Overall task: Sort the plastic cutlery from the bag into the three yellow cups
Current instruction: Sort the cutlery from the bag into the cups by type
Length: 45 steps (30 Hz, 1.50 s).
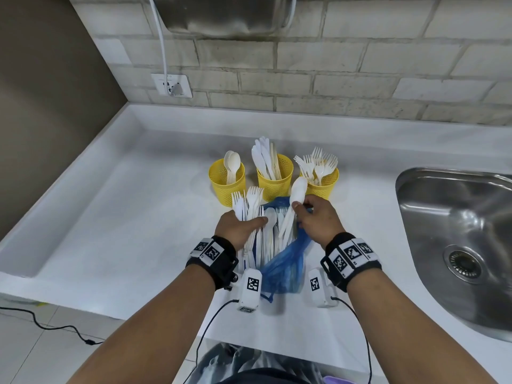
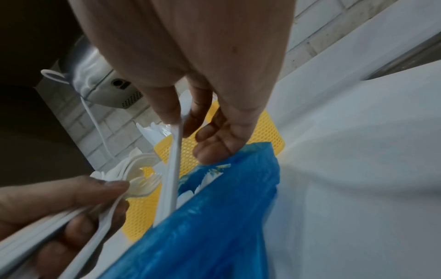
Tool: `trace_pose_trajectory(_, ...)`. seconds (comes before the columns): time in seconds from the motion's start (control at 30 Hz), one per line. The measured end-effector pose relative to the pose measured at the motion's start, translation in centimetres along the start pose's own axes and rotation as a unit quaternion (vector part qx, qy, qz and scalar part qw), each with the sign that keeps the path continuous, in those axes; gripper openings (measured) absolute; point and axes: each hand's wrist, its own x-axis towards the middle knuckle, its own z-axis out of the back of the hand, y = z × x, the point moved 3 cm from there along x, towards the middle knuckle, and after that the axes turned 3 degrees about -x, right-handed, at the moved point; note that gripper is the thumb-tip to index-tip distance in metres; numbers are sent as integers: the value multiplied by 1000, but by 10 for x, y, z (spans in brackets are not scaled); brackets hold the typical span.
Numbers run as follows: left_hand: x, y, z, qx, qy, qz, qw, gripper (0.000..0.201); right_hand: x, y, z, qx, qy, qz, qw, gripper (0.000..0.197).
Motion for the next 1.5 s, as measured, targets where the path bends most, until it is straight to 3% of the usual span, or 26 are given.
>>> trace_pose_trajectory(0.2,-6,-15,-14,-23,38,-43,998,31,-12,16,-9,53,67,-5,996,11)
trace_pose_trajectory(0.27,-4,-16,-17,1,43,-47,998,33,-14,19,-16,39,94,-18,995,16)
trace_pose_trajectory(0.43,3,-4,-18,98,3,7,995,30,-9,18,-30,-27,119,-73,990,39)
trace_pose_trajectory(0.6,4,11,-13,114,11,64,991,45,-5,32,-45,-122,152,-91,977,27)
trace_pose_trajectory(0.7,2,13,-14,115,18,50,992,27,-1,32,-53,-170,138,-89,972,34)
trace_pose_trajectory(0.77,2,12,-15,124,24,45,991,26,-1,35,-59,-183,134,-96,969,19)
trace_pose_trajectory(0.9,1,9,-14,167,36,33,985,22,-1,38,-64,-233,121,-94,960,41)
trace_pose_trajectory(1.03,1,9,-15,157,41,29,986,26,1,33,-65,-213,105,-102,966,38)
trace_pose_trajectory(1.2,1,5,-18,170,54,26,984,16,1,32,-66,-179,76,-108,975,38)
trace_pose_trajectory(1.37,2,6,-18,146,65,31,987,26,8,29,-64,-124,63,-131,982,36)
trace_pose_trajectory(1.5,0,4,-18,131,56,22,990,31,7,26,-55,-86,31,-124,988,15)
